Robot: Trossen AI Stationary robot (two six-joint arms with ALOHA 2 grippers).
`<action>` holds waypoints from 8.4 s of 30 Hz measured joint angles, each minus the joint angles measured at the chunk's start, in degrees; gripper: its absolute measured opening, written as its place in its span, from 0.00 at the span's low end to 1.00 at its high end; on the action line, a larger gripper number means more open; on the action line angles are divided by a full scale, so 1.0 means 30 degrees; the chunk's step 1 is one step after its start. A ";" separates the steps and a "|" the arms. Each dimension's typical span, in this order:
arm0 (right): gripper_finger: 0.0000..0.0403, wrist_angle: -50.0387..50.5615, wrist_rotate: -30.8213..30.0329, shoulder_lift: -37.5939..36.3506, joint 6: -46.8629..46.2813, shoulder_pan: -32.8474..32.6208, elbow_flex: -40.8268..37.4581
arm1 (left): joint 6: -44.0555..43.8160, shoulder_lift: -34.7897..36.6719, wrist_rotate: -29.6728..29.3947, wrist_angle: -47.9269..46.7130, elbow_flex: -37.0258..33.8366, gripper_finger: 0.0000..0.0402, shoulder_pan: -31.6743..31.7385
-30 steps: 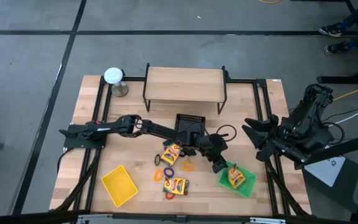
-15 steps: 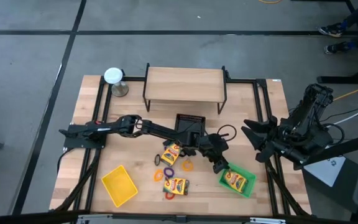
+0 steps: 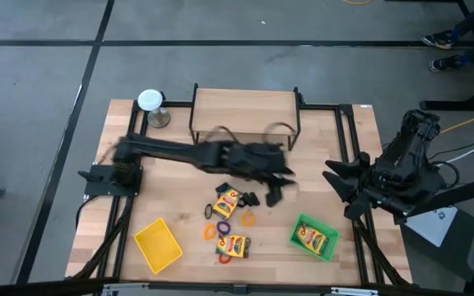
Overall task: Pick & Place Office Desk Supplies
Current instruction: Stack the top crayon box on top of the crayon box in the green basket
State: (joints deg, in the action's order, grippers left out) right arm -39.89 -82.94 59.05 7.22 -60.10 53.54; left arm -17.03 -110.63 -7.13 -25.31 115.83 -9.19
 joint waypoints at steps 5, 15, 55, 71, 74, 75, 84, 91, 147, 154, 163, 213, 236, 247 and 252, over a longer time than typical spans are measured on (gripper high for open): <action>0.50 0.0091 -0.0007 0.0005 0.0388 0.0010 0.0000 | -0.0923 0.3188 -0.9224 -1.0456 0.0079 0.32 -0.1815; 0.50 0.0237 -0.2134 -0.0047 0.0534 0.0498 0.0000 | -0.6399 0.4183 -1.2032 -2.1605 -0.1789 0.32 -0.5587; 0.50 0.1387 -0.0502 0.0311 -0.4275 0.3230 -0.0015 | -1.4997 1.8960 -1.5504 -0.3875 -2.5209 0.32 -1.2286; 0.50 2.1187 1.0077 0.1228 -2.5274 0.8401 -0.0015 | -1.2994 2.0199 -1.5414 1.3130 -3.1955 0.32 -1.0609; 0.50 2.2238 1.3821 0.2867 -2.6714 0.9538 -0.0044 | -1.3833 1.9345 -1.4202 1.3665 -3.1955 0.32 -0.9680; 0.50 2.1760 1.4688 0.3373 -2.6714 0.9830 -0.0036 | -1.4137 1.9084 -1.3630 1.3881 -3.1955 0.32 -0.9348; 0.50 1.3584 2.2241 0.7955 -2.8701 1.2398 -0.0022 | -1.4643 1.6655 -0.9887 1.7748 -3.1948 0.32 -0.6670; 0.50 1.1283 2.4591 1.1038 -3.2346 1.3350 -0.0015 | -1.4608 1.6409 -0.6829 1.7215 -3.1948 0.32 -0.4421; 0.50 1.1783 2.3560 2.0539 -4.2262 1.3690 0.5472 | -1.1116 1.8842 0.3897 2.4978 -3.8344 0.32 0.1727; 0.50 1.1945 2.2852 2.0565 -4.1759 1.4140 0.5578 | -1.1142 1.8842 0.4077 2.4916 -3.8359 0.32 0.1727; 0.29 1.1872 2.2498 2.0601 -4.1316 1.4377 0.5581 | -1.1246 1.8842 0.4157 2.4637 -3.8359 0.32 0.1727; 0.08 1.6457 0.8544 0.6012 -2.7646 1.0432 0.8655 | -1.0583 1.8842 0.3888 2.4951 -3.8373 0.32 0.1727; 0.08 0.1132 2.4358 0.5914 -0.1377 1.0364 0.8655 | -1.0639 1.8842 0.3960 2.4943 -3.8378 0.32 0.1730; 0.09 0.1449 2.6878 0.5906 0.1386 0.9950 0.8655 | -1.2190 1.8842 0.4336 2.4937 -3.8380 0.32 0.1728; 0.08 0.1526 2.7482 0.5906 0.2825 0.9947 0.8655 | -1.2607 1.8842 0.4788 2.4923 -3.8381 0.32 0.1733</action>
State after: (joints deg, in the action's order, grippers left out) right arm -35.31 -0.49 76.77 15.69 -30.26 79.50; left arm -54.85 -54.11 7.24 49.46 0.69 -3.99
